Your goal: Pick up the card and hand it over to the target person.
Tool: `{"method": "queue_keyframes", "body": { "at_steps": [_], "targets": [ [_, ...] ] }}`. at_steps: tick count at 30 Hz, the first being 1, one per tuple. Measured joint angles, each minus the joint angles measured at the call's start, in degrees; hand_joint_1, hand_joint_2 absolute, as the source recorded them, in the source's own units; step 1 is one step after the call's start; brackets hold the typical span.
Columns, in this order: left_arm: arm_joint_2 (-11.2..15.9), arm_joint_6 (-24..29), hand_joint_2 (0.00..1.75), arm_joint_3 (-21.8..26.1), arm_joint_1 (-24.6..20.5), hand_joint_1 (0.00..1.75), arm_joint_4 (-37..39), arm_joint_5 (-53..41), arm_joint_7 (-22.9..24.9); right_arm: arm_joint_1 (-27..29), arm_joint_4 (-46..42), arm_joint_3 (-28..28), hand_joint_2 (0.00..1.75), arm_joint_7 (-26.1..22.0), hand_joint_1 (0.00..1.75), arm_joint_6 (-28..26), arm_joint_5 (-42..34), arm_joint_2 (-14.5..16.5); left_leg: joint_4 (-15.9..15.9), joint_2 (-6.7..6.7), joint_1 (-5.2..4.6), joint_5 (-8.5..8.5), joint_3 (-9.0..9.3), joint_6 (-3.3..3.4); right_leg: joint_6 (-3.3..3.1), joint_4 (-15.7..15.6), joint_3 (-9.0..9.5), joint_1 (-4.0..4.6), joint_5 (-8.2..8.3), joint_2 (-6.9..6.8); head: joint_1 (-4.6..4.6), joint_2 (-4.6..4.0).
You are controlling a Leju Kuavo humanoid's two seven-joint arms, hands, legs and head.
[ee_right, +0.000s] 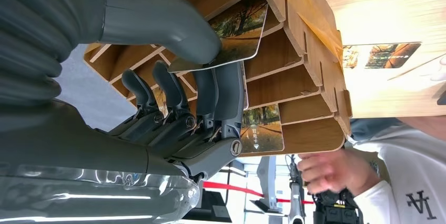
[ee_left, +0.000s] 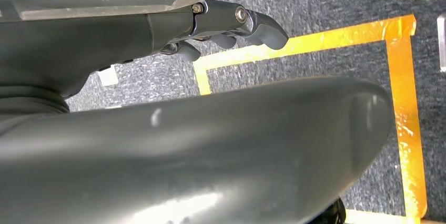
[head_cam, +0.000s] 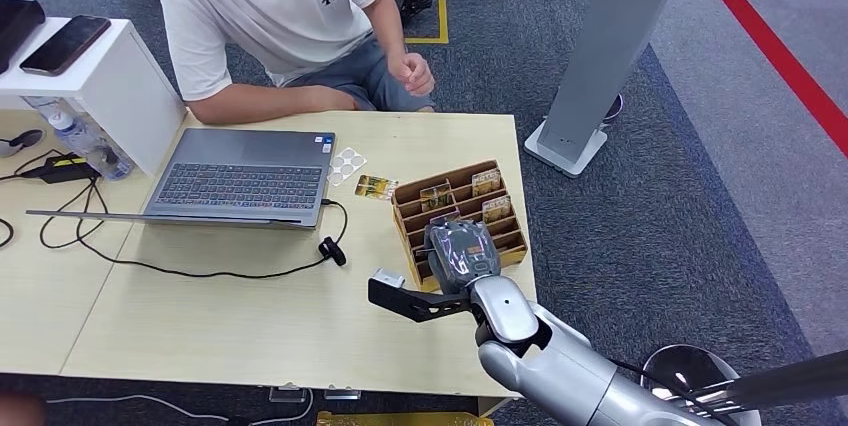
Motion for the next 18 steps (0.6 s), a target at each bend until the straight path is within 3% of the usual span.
{"method": "queue_keyframes", "body": {
  "at_steps": [5,12,18],
  "targets": [
    [0.17,0.32,0.0,0.46,0.5,0.0,-0.03,0.58,-0.32,-1.02,-6.36,-1.89,1.75,2.53,1.48,0.5,-0.1,-2.45,0.06,0.0,-0.01,-0.01,-0.06,0.0,0.0,0.06,-0.07,-0.01,-0.01,0.0,0.0,0.0],
    [0.06,1.0,0.0,1.58,1.46,0.0,-0.1,1.88,-0.9,-0.33,-24.56,-5.93,1.75,5.88,1.48,-1.46,1.24,-7.75,0.15,-0.06,-0.03,-0.05,-0.15,0.03,0.02,0.13,-0.13,-0.03,-0.07,-0.06,0.0,0.0],
    [-0.03,1.53,0.0,1.73,1.35,0.0,-0.13,2.01,-0.76,3.4,-31.14,-7.95,1.75,6.11,1.48,-3.57,2.75,-7.89,0.11,-0.18,-0.01,-0.02,-0.11,0.02,0.01,0.08,-0.08,-0.01,-0.08,-0.18,0.0,0.0]
  ]
}}
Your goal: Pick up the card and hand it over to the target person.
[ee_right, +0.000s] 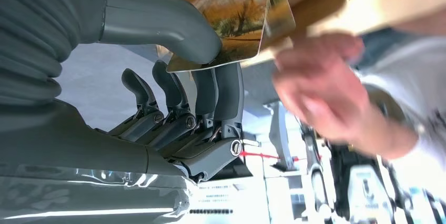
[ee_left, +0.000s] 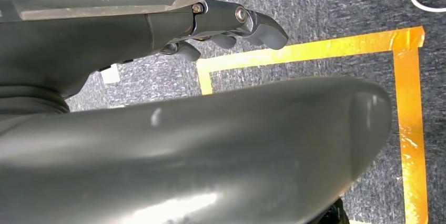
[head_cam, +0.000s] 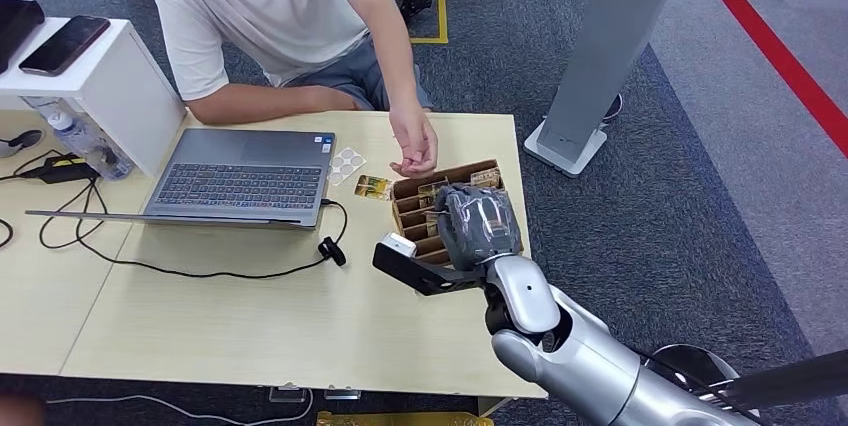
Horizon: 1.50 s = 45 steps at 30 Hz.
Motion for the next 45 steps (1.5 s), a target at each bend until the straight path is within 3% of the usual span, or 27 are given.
{"method": "queue_keyframes", "body": {
  "at_steps": [8,16,17,20,21,22,26,32,40,45],
  "targets": [
    [-0.17,-0.04,0.0,-0.27,-0.03,0.0,0.08,-0.24,-0.1,2.76,6.54,-0.22,1.75,-3.77,1.48,-3.05,-0.46,3.59,-0.11,0.1,0.02,0.02,0.13,-0.01,0.0,-0.1,0.1,0.02,0.06,0.11,0.0,0.0],
    [-0.34,1.15,0.0,-0.79,-0.08,0.0,0.09,-0.74,0.01,3.55,12.75,1.26,1.75,-6.98,1.48,-9.71,2.37,4.91,-0.17,0.17,0.02,0.04,0.19,-0.01,-0.01,-0.15,0.15,0.02,0.1,0.18,0.0,0.0],
    [-0.27,1.15,0.0,-0.88,-0.08,0.0,0.07,-0.84,-0.02,3.6,13.14,1.33,1.75,-7.12,1.27,-9.98,2.3,5.01,-0.23,0.19,0.01,0.07,0.23,-0.01,-0.02,-0.21,0.19,0.01,0.13,0.19,0.0,0.0],
    [-0.05,1.32,1.31,-1.51,-0.14,0.0,0.08,-1.64,-0.05,3.64,13.93,1.36,1.75,-7.45,0.55,-10.34,1.89,5.33,-0.3,0.21,0.01,0.1,0.28,-0.01,-0.04,-0.27,0.22,0.02,0.15,0.22,0.0,0.0],
    [0.0,1.49,1.75,-1.5,-0.14,0.0,0.08,-1.7,-0.14,3.67,14.07,1.33,1.75,-7.54,0.48,-10.34,1.73,5.44,-0.27,0.21,0.02,0.08,0.26,-0.02,-0.04,-0.23,0.2,0.02,0.13,0.22,0.0,0.0],
    [0.03,1.63,1.75,-1.32,-0.13,0.0,0.07,-1.57,-0.26,3.69,14.15,1.3,1.75,-7.59,0.4,-10.29,1.64,5.51,-0.25,0.21,0.02,0.07,0.24,-0.02,-0.04,-0.21,0.18,0.02,0.13,0.22,0.0,0.0],
    [0.09,1.64,0.0,-0.5,-0.04,0.0,0.03,-0.87,-0.49,3.86,14.55,0.97,1.75,-7.98,0.17,-10.16,1.26,5.9,-0.21,0.22,0.02,0.06,0.21,-0.02,-0.03,-0.18,0.16,0.02,0.12,0.23,0.0,0.0],
    [0.06,1.84,0.0,-0.24,-0.01,0.0,0.03,-0.67,-0.74,4.53,14.28,-0.34,1.75,-9.57,0.0,-10.27,-3.7,6.13,-0.14,0.2,0.02,0.03,0.15,-0.01,-0.01,-0.12,0.11,0.02,0.09,0.2,0.0,0.0],
    [0.41,1.5,0.0,0.06,0.03,0.0,-0.02,-0.37,-0.55,6.18,15.8,-4.15,1.75,-22.09,0.0,-6.51,-40.86,5.6,-0.15,0.14,0.02,0.05,0.15,-0.02,-0.01,-0.14,0.13,0.02,0.09,0.15,0.0,0.0],
    [0.29,1.74,0.0,0.37,0.07,0.0,-0.03,-0.06,-0.24,7.75,15.91,-6.26,1.75,-26.98,0.0,-5.66,-54.97,4.26,-0.14,0.09,0.02,0.05,0.14,-0.01,0.0,-0.15,0.14,0.02,0.08,0.09,0.0,0.0]
  ]
}}
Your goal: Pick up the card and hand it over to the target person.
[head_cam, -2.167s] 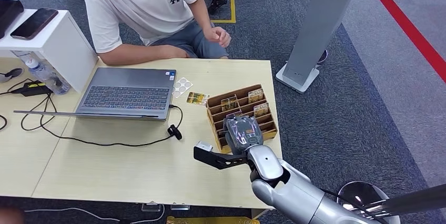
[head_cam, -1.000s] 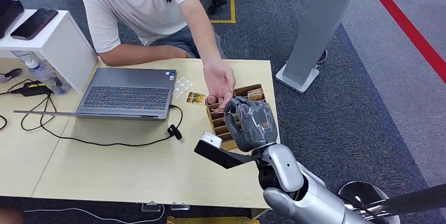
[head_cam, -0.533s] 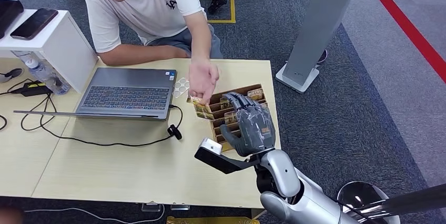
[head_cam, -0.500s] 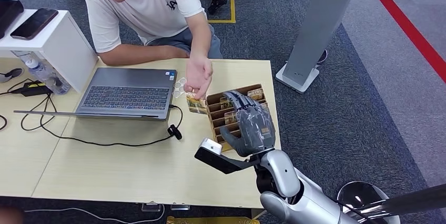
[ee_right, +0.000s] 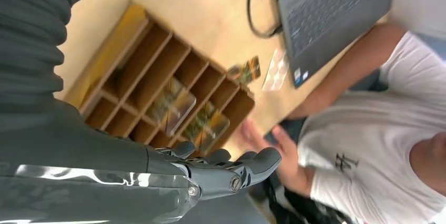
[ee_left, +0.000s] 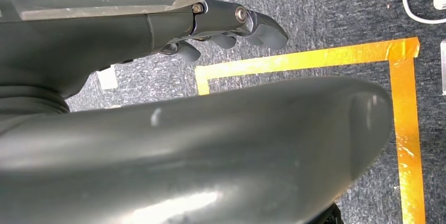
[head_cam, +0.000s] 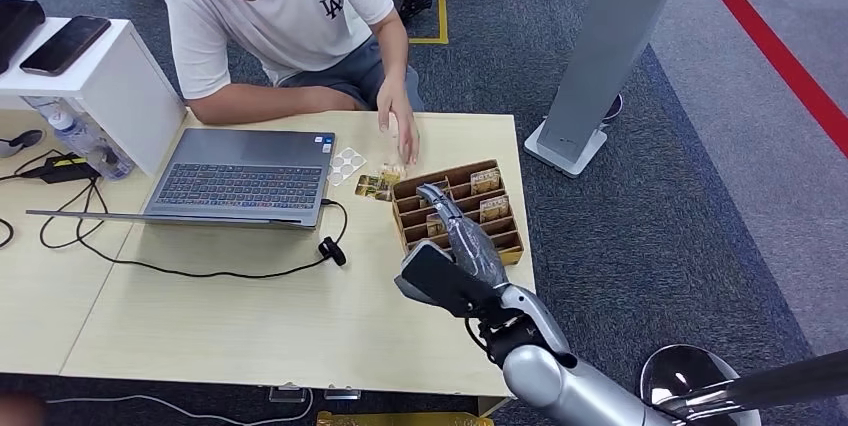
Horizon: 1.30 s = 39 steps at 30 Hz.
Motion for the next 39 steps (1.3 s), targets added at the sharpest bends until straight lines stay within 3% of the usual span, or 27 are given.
{"method": "queue_keyframes", "body": {
  "at_steps": [10,18,34,39],
  "targets": [
    [-0.23,0.22,0.0,0.21,0.0,0.0,-0.01,0.25,0.37,4.13,-1.71,-4.98,1.75,-2.45,0.0,-2.23,-6.09,-2.05,0.02,-0.05,0.0,-0.01,-0.01,0.0,0.0,0.01,0.0,-0.01,-0.02,-0.05,0.0,0.0],
    [-0.55,0.39,0.0,0.45,0.0,0.0,-0.02,0.52,0.73,7.87,-2.7,-9.03,1.75,-0.99,0.0,-5.24,-3.35,-3.21,0.03,-0.06,-0.01,-0.02,-0.02,0.01,0.0,0.02,-0.01,-0.01,-0.03,-0.06,0.0,0.0],
    [-0.58,0.22,0.0,-0.55,-0.09,0.0,-0.07,-0.65,1.05,15.34,-6.38,-15.94,1.75,-1.48,0.0,-5.7,-4.25,-3.76,0.05,-0.03,-0.02,-0.04,-0.04,0.0,0.0,0.05,-0.05,-0.02,-0.04,-0.03,0.0,0.0],
    [-0.59,-0.13,0.0,-0.96,-0.14,0.0,0.05,-1.16,0.71,16.66,-7.34,-18.03,1.75,-4.16,0.0,-2.72,-8.44,-2.54,0.04,0.0,-0.03,-0.04,-0.02,0.0,0.0,0.04,-0.05,-0.03,-0.03,0.0,0.0,0.0]
  ]
}}
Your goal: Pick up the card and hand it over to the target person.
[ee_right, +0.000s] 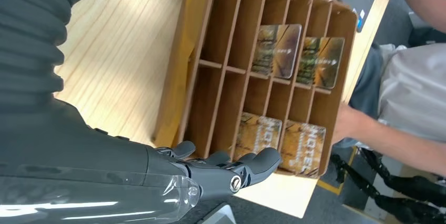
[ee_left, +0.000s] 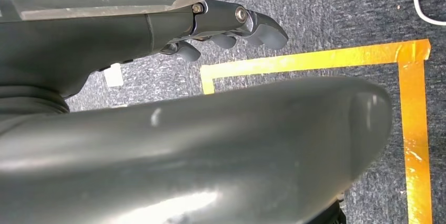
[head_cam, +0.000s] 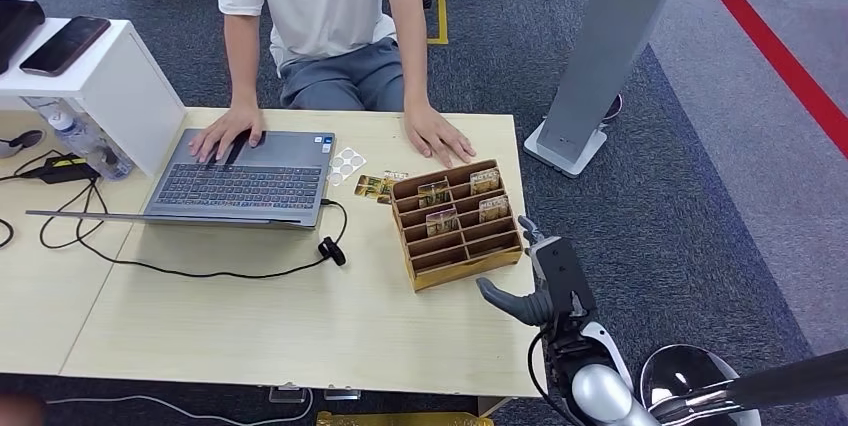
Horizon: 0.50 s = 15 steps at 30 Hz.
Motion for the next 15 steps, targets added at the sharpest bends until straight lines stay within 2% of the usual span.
{"method": "queue_keyframes", "body": {
  "at_steps": [15],
  "targets": [
    [0.0,0.09,0.0,-0.16,-0.05,0.0,0.02,-0.35,0.35,0.07,0.84,-1.45,1.75,-0.99,0.0,1.6,-0.64,1.13,-0.02,0.07,0.0,0.0,0.02,-0.01,-0.01,0.0,-0.01,0.0,0.02,0.07,0.0,0.0]
  ]
}}
